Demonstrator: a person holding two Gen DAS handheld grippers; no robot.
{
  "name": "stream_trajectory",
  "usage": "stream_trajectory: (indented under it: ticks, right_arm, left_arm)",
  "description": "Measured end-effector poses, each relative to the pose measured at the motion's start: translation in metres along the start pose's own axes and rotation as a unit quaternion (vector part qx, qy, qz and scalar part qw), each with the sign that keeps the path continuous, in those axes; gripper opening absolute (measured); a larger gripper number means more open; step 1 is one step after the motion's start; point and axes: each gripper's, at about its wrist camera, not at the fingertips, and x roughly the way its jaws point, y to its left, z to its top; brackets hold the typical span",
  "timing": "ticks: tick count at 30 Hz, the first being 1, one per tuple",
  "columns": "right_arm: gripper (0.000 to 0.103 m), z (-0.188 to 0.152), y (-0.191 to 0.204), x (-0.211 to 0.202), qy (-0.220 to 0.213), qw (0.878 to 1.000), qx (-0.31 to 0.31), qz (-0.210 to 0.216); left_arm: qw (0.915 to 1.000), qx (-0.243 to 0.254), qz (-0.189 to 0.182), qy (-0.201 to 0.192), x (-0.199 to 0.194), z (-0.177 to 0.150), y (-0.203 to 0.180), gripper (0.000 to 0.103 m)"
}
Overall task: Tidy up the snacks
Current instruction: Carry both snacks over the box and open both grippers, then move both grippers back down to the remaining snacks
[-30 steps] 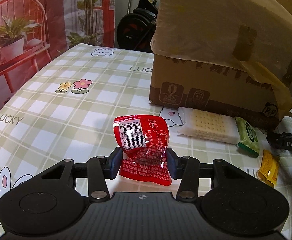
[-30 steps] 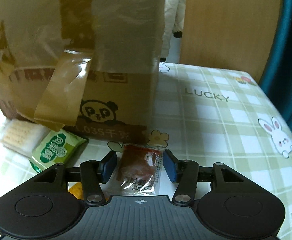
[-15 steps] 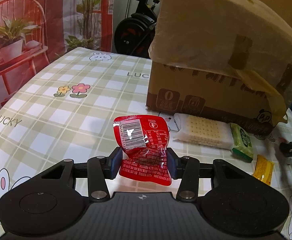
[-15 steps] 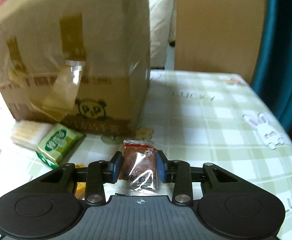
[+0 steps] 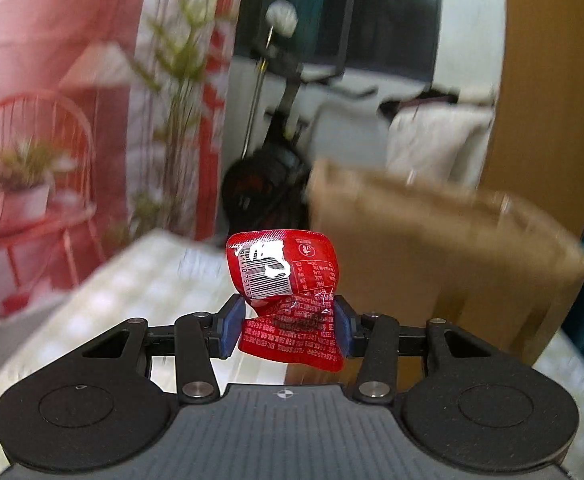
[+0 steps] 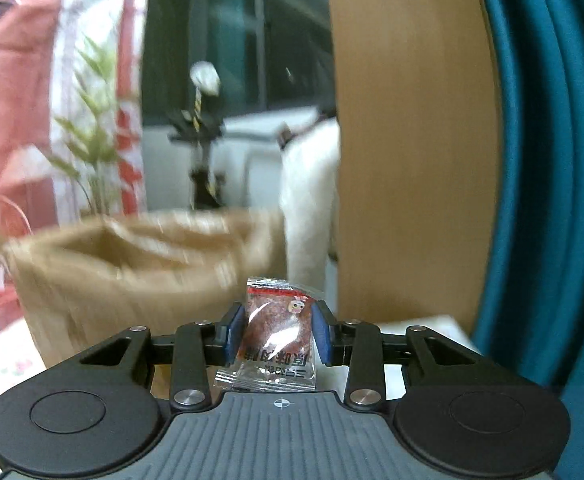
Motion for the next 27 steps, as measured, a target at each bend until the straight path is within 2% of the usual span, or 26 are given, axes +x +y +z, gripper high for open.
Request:
stream_trajectory:
  ticks: [4,9,13,16,18,20,27]
  right_arm:
    - [0.034,0.034,0.012,0.013,-0.021,0.999,-0.016,0.037]
    - [0.034,0.054,0.037,0.04,0.011,0.996,-0.039,0.073]
    - [0.035,0.048,0.046,0.069,0.068,0.994,-0.011,0.082]
    - [0.042,0.035,0.051,0.084,0.099,0.992,0.006,0.079]
    - [0.047,0.033,0.056,0.082,0.098,0.992,0.003,0.081]
    - [0.049,0.033,0.056,0.073,0.092,0.992,0.0,0.086]
    - [0.05,0.031,0.042,0.036,0.067,0.994,0.014,0.089]
  left_arm:
    - [0.9986,0.015,-0.022,-0.046,-0.001,0.041,-0.016,0.049]
    - [0.996,0.039,-0.057,-0.057,0.011,0.076,-0.044,0.05]
    - [0.9944,0.054,-0.081,-0.04,0.038,0.088,-0.068,0.051]
    - [0.9918,0.072,-0.105,-0.007,0.066,0.087,-0.081,0.061]
    - [0.9896,0.078,-0.119,0.018,0.08,0.082,-0.086,0.063]
    - [0.9898,0.075,-0.117,0.032,0.085,0.075,-0.083,0.064]
    - [0.9868,0.073,-0.139,0.039,0.079,0.067,-0.061,0.069]
